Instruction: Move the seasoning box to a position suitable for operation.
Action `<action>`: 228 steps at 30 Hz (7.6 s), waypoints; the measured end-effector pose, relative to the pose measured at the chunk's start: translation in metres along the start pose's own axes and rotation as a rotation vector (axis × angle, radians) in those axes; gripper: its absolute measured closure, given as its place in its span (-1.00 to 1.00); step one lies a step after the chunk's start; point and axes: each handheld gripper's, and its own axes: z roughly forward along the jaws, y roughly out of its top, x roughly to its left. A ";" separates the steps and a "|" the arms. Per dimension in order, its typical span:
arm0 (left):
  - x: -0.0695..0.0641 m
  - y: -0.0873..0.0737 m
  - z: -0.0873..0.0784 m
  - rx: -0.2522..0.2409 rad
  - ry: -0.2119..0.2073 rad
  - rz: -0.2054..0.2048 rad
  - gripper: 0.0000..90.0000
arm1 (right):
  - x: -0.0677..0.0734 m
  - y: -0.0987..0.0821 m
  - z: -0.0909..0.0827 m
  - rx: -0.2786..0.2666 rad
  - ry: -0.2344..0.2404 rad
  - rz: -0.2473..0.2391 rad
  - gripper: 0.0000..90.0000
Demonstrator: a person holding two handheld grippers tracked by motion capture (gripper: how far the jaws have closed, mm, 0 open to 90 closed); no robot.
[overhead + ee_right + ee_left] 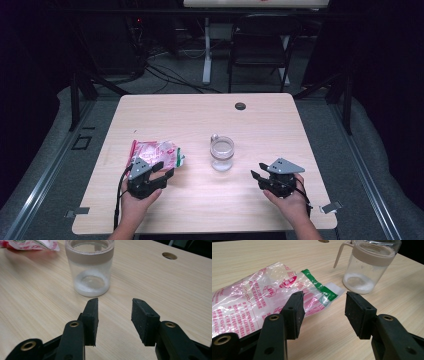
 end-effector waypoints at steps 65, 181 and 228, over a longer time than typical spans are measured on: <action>-0.082 0.063 0.122 0.148 -0.170 0.046 1.00 | 0.011 0.024 0.026 0.017 0.024 0.015 1.00; -0.055 0.001 -0.003 0.145 -0.063 0.055 0.54 | 0.037 0.008 0.044 0.120 -0.009 -0.008 0.87; -0.073 0.014 0.019 0.158 -0.176 0.123 0.61 | 0.051 0.007 -0.030 0.032 0.090 0.062 0.67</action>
